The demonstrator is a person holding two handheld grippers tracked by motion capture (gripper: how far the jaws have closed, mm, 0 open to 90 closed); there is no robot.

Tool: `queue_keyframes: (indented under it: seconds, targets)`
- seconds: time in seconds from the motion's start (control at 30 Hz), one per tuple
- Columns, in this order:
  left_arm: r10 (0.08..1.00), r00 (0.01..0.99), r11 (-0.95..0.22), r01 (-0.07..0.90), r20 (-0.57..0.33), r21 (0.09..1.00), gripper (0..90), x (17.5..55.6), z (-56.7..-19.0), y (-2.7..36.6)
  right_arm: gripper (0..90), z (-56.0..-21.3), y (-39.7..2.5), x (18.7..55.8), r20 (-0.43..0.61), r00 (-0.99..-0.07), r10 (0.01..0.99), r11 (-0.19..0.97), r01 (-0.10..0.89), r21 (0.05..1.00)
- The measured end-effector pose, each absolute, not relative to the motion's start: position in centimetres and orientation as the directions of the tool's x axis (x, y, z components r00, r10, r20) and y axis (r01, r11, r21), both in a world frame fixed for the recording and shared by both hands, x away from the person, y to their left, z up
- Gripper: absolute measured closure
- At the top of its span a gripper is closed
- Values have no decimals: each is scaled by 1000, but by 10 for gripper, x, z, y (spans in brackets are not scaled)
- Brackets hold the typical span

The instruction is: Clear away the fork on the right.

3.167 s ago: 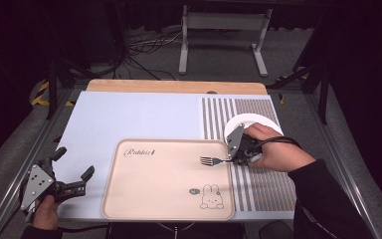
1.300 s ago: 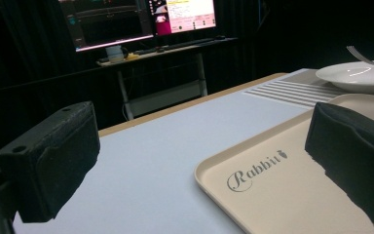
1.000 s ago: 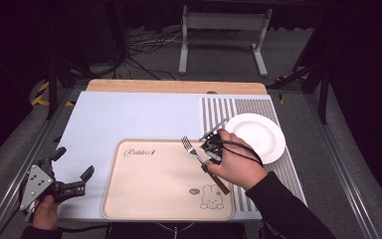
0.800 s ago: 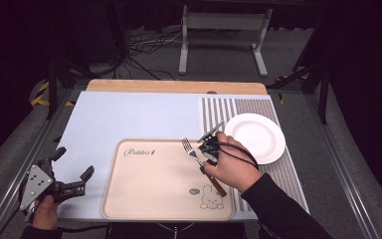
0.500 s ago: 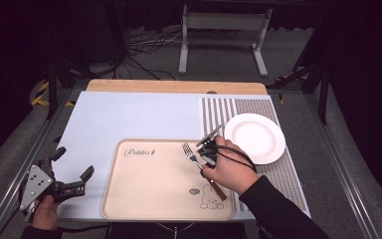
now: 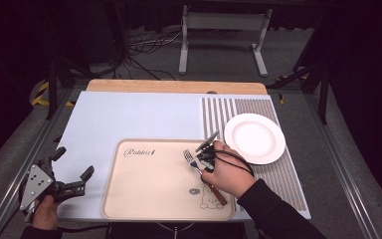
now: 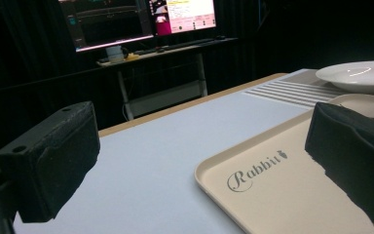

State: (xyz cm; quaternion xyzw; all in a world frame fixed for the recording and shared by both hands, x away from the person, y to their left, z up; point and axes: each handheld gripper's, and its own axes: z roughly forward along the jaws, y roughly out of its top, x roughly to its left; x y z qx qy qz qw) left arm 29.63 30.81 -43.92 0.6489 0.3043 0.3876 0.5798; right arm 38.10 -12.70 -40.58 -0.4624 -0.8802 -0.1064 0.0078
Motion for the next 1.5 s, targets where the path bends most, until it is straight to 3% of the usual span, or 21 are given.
queue_keyframes:
  seconds: [0.8, 0.93, 1.1, 1.2, 1.23, 1.3, 1.5]
  targets:
    - [846, 512, -142, -55, 150, 988, 2, 296, -439, 308, 741, -413, -127, 383, 116, -574, 811, 559, 817, 139]
    - [845, 514, -141, -52, 147, 989, 2, 296, -439, 308, 681, -411, -127, 382, 126, -575, 808, 558, 816, 150]
    - [846, 513, -141, -53, 148, 989, 2, 297, -439, 308, 530, -405, -128, 382, 137, -597, 791, 562, 796, 225]
    - [846, 513, -141, -50, 146, 989, 2, 297, -440, 308, 357, -402, -127, 382, 115, -639, 761, 584, 751, 307]
    - [845, 514, -141, -50, 146, 989, 2, 297, -440, 308, 357, -402, -127, 382, 115, -639, 761, 584, 751, 307]
    - [846, 513, -140, -50, 146, 989, 2, 297, -440, 308, 210, -404, -126, 384, 31, -732, 680, 648, 621, 441]
    - [846, 513, -140, -50, 146, 989, 2, 297, -440, 308, 171, -404, -124, 388, -4, -781, 624, 676, 538, 503]
